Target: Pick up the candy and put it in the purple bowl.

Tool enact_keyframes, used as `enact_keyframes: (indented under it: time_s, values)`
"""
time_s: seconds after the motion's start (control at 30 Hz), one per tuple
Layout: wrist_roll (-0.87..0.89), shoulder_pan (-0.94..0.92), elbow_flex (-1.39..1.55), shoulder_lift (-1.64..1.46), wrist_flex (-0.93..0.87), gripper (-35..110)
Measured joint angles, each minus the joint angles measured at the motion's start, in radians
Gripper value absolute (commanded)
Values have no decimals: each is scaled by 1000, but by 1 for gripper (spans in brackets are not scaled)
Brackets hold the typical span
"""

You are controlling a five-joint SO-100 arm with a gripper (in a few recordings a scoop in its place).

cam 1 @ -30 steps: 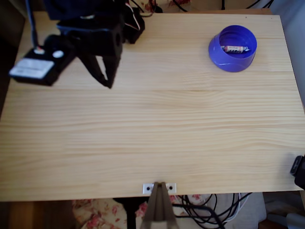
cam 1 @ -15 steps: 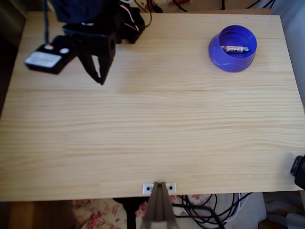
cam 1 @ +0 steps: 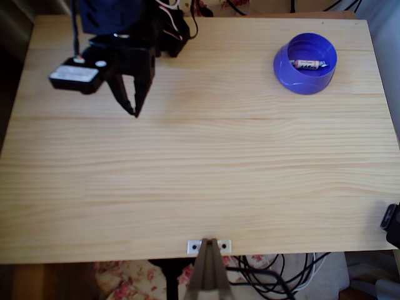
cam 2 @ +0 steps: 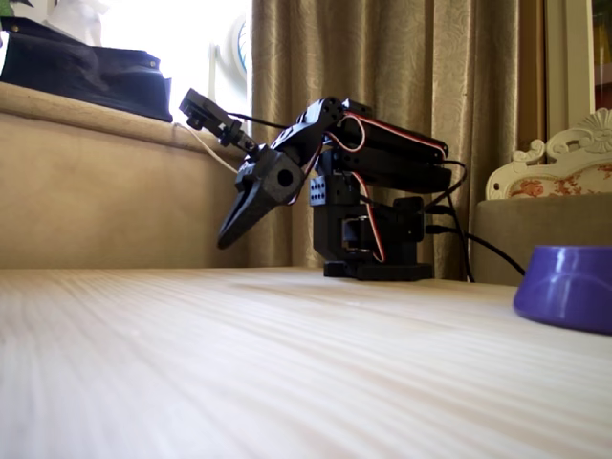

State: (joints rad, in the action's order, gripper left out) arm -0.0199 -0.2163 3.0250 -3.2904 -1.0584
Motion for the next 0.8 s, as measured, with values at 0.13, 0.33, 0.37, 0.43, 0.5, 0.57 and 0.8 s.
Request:
enact_keyframes:
  time_s: [0.13,0.33,0.37,0.43,0.5,0.57,0.8]
  values:
    - [-52,61,0,0,0,-1]
    - [-43,54,0,0,0,-1]
    - [-31,43,0,0,0,-1]
    - [-3,15,0,0,0,-1]
    - [9,-15,0,0,0,-1]
    - [15,-32,0,0,0,-1]
    - [48,-55,0,0,0,-1]
